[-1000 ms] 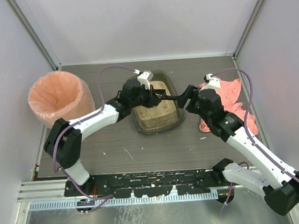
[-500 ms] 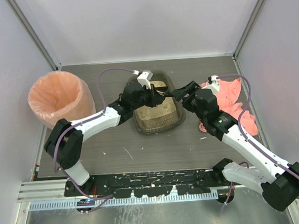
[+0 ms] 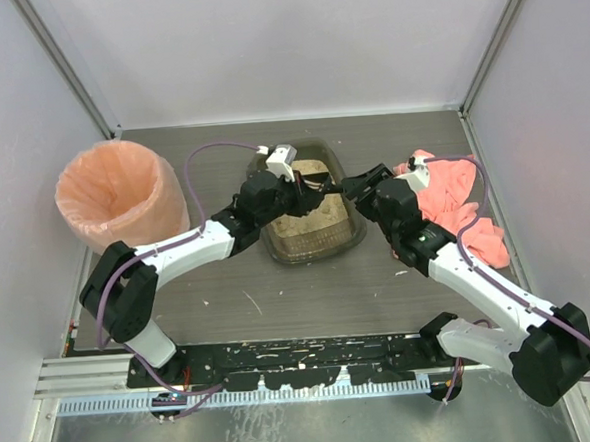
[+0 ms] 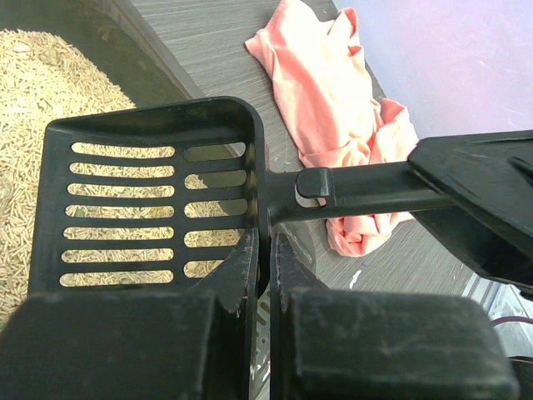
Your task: Clean the litter box
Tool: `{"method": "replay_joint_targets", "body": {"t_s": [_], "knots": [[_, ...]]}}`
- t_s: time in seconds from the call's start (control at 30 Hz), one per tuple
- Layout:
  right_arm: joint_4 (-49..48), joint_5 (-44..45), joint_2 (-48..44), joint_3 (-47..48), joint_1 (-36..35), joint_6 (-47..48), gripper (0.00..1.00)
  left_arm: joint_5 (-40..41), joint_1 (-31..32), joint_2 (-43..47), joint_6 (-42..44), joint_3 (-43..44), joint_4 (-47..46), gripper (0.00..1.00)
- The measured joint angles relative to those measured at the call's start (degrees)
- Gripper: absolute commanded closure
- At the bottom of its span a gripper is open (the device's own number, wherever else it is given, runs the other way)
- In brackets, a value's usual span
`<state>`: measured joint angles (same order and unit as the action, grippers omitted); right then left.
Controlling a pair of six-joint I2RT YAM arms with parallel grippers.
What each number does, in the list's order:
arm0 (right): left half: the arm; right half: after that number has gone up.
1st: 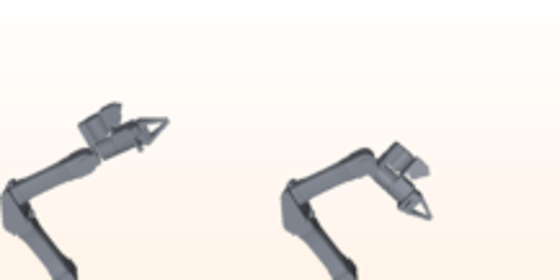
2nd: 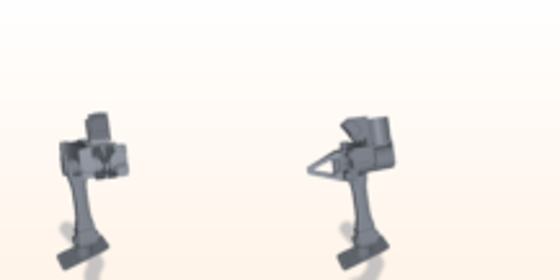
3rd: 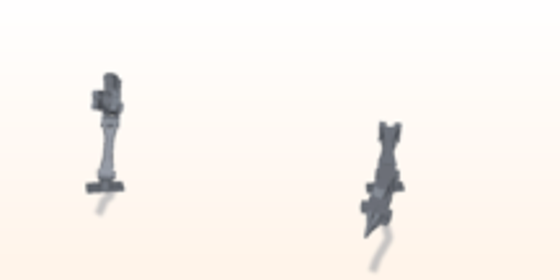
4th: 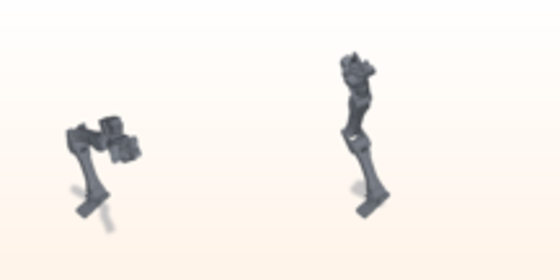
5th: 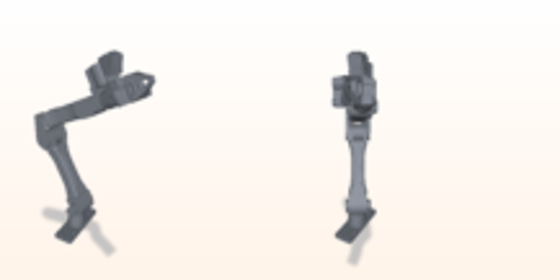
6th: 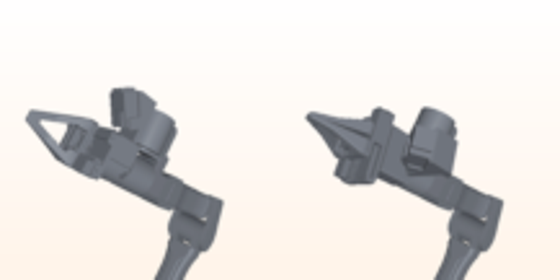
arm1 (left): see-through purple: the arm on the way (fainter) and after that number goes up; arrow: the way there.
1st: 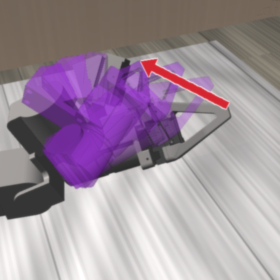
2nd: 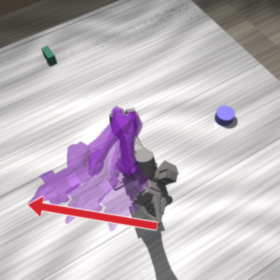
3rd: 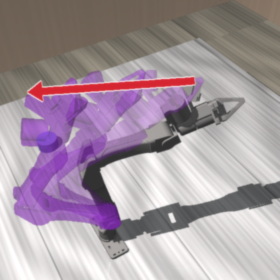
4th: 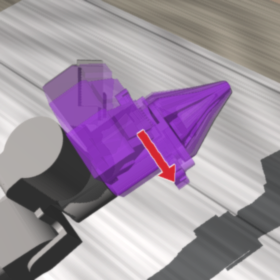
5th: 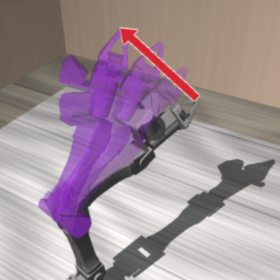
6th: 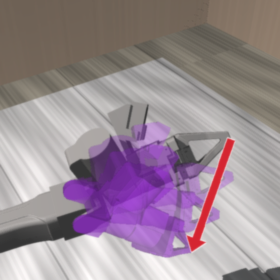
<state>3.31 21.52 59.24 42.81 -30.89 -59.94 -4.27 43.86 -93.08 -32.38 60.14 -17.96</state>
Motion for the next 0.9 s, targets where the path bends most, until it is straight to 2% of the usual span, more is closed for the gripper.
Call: {"method": "replay_joint_targets", "body": {"t_s": [0.33,0.7,0.9], "knots": [[-3.56,-0.17,2.25,-0.04,0.0,-0.24,0.56,1.16,0.79,0.02,-0.63,-0.37,-0.7,1.0],[-5.07,-1.31,3.28,-0.31,0.0,-0.85,0.6,2.1,0.98,0.02,-1.09,-0.42,-0.7,1.0],[-5.29,-2.32,3.43,-0.31,0.0,-1.31,0.68,2.12,1.05,0.0,-1.07,-0.39,-0.7,1.0]]}}
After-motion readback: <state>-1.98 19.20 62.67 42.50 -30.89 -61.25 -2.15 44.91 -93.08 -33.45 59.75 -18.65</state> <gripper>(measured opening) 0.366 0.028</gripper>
